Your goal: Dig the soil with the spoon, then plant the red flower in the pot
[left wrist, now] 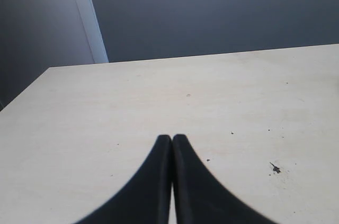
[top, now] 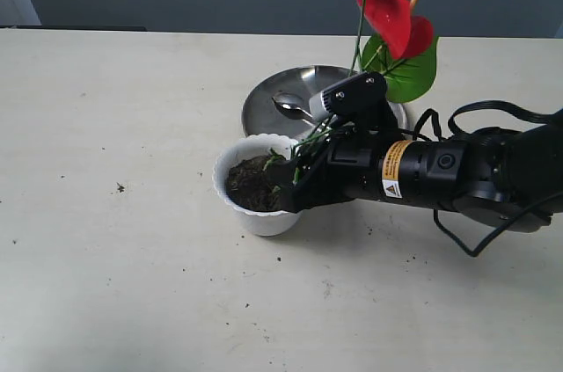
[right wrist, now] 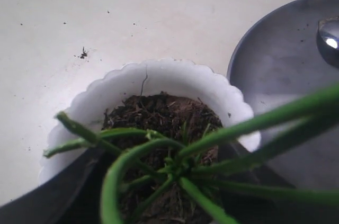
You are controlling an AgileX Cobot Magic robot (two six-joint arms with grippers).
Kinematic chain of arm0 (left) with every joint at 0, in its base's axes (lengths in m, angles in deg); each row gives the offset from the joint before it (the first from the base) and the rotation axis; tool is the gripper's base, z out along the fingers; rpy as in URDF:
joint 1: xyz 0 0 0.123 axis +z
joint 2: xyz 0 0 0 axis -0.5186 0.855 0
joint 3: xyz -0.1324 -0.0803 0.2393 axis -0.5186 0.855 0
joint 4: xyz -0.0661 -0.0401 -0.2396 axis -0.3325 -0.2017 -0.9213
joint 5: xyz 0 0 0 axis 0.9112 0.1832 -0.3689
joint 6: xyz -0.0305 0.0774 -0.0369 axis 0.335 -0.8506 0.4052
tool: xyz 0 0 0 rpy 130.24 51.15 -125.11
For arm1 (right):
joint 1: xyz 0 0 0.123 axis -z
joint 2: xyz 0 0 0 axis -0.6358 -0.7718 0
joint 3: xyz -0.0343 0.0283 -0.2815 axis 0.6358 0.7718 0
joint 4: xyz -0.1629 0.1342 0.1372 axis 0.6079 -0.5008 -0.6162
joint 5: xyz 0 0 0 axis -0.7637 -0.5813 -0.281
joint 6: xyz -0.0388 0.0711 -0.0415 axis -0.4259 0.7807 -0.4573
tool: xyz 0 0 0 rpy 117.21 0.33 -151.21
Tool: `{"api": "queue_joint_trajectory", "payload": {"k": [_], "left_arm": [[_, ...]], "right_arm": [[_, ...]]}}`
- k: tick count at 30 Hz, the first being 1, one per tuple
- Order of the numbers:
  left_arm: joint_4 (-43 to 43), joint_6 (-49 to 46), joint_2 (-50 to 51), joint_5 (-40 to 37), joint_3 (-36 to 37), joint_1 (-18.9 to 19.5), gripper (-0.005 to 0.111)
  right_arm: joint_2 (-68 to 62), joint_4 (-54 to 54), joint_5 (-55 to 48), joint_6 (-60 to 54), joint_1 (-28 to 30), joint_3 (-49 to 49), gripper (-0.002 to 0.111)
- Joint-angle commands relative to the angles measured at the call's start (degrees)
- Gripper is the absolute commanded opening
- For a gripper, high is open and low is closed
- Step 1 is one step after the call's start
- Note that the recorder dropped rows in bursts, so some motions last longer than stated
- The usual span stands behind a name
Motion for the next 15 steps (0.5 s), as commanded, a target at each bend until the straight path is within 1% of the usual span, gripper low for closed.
{"api": "queue_joint_trajectory", "payload": {"k": [1,6,15], "left_arm": [[-0.4,0.2,-0.3,0.1,-0.2,-0.4,0.0],[-0.4,0.2,-0.3,0.1,-0.2,-0.4,0.0],[-0.4,0.2,-0.3,0.1,-0.2,-0.4,0.0]], "right_arm": [[-0.7,1.0,-3.9,0.1,-0.2,1.0,0.042],[-0.7,3.0,-3.5,0.1,-0.2,1.0,0.0],[-0.7,5.4,-3.5,0.3,-0.2,0.8,0.0]]}}
